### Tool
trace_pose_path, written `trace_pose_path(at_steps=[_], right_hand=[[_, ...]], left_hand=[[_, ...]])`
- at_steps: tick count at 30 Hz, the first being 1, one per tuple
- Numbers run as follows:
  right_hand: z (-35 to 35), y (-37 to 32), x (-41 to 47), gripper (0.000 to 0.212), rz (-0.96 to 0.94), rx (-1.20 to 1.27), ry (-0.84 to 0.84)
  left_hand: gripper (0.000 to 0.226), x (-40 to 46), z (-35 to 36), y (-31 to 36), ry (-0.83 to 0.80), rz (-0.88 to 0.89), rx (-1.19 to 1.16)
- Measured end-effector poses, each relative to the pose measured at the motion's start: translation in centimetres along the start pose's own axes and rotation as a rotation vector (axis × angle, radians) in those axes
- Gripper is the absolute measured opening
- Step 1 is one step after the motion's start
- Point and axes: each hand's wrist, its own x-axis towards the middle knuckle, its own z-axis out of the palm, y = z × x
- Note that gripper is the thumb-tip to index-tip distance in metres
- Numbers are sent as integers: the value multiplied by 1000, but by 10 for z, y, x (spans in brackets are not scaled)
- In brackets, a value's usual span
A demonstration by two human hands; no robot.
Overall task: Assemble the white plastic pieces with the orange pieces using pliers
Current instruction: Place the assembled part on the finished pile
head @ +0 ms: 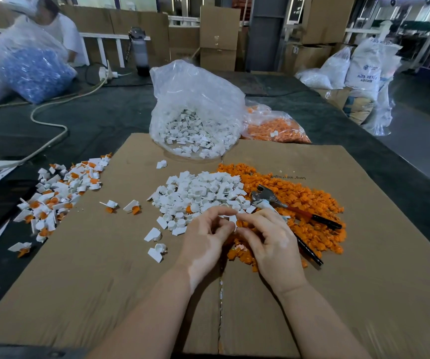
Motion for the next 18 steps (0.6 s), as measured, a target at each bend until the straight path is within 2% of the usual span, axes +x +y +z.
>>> trace_pose_path(at_steps=[12,18], right_hand=[[-1,-2,1,18,-18,-16,3],[-3,-3,1,25,-35,-74,11]], left_hand=[[18,0,1,3,-14,-30,-12],[12,0,2,6,-9,0,-49]])
